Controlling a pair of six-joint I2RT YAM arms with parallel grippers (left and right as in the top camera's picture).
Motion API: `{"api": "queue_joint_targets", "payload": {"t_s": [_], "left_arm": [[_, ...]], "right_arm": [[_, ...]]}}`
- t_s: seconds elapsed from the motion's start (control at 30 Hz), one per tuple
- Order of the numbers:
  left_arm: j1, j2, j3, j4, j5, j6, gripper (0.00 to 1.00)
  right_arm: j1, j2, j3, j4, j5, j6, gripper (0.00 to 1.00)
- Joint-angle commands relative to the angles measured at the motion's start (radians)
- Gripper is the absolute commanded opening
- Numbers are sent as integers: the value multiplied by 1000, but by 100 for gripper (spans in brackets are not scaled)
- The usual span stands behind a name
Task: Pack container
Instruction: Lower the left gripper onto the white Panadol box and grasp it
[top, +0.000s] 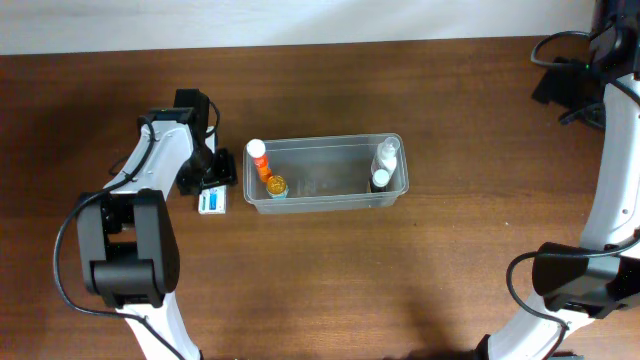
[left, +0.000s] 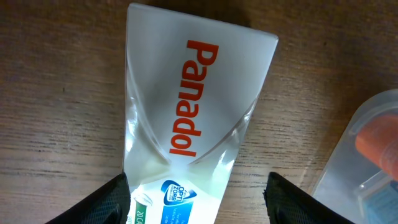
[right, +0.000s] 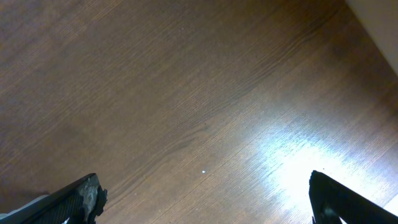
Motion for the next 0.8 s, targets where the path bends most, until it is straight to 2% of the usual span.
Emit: {"api": "queue_joint_targets", "payload": {"t_s": [0.0, 0.77], "left_arm": [[4, -11, -15, 10, -29, 27, 70], [27, -10, -15, 93, -67, 139, 70]], "right_arm": [[-5, -8, 5, 1, 16, 0, 98], [-5, -8, 5, 0, 16, 0, 98]]}}
